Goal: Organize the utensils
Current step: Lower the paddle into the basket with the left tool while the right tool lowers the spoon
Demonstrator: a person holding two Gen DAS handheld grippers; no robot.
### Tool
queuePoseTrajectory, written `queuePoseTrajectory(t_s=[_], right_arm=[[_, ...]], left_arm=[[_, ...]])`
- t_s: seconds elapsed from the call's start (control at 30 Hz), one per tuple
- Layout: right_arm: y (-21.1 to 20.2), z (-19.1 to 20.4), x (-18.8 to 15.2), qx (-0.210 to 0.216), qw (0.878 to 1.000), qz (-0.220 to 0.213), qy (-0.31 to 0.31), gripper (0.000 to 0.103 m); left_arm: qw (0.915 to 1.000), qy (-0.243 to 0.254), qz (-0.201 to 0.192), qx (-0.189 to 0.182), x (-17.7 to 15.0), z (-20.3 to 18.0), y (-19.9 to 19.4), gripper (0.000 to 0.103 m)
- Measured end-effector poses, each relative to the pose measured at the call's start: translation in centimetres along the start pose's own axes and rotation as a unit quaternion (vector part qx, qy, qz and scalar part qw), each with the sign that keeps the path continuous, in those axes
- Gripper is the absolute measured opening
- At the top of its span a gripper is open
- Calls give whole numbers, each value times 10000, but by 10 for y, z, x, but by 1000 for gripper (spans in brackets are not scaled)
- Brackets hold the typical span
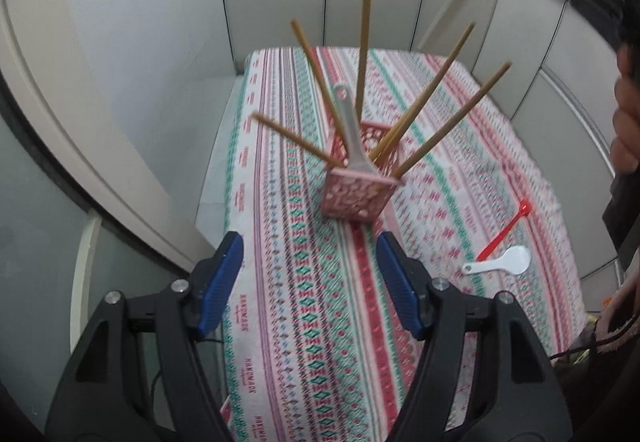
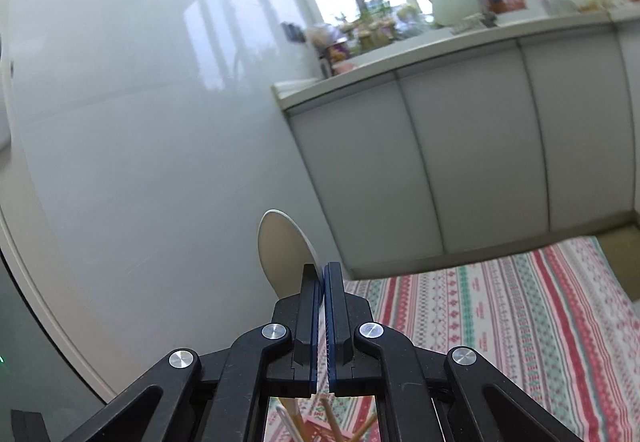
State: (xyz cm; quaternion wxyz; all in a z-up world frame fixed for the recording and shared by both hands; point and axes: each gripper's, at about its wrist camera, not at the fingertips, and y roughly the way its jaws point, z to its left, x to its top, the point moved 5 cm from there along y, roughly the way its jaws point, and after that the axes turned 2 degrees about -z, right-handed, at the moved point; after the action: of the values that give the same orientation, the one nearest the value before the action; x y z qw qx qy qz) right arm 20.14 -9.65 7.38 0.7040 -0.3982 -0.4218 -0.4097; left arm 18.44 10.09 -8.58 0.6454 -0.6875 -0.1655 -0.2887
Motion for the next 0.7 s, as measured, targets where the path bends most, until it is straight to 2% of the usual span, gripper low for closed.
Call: queuePoseTrajectory(t_s=[0.13, 0.37, 0.7], right_arm=[[23, 24, -21, -190, 9983, 170, -519, 2], [44, 31, -44, -511, 9942, 298, -898, 2], [54, 22, -58, -721, 9915, 547, -935, 2]], left_arm=[[10000, 24, 60, 18, -2, 3, 2, 69], [9999, -88, 84, 24, -2, 15, 1, 69], [9998, -158, 100, -11, -1, 18, 3, 69]])
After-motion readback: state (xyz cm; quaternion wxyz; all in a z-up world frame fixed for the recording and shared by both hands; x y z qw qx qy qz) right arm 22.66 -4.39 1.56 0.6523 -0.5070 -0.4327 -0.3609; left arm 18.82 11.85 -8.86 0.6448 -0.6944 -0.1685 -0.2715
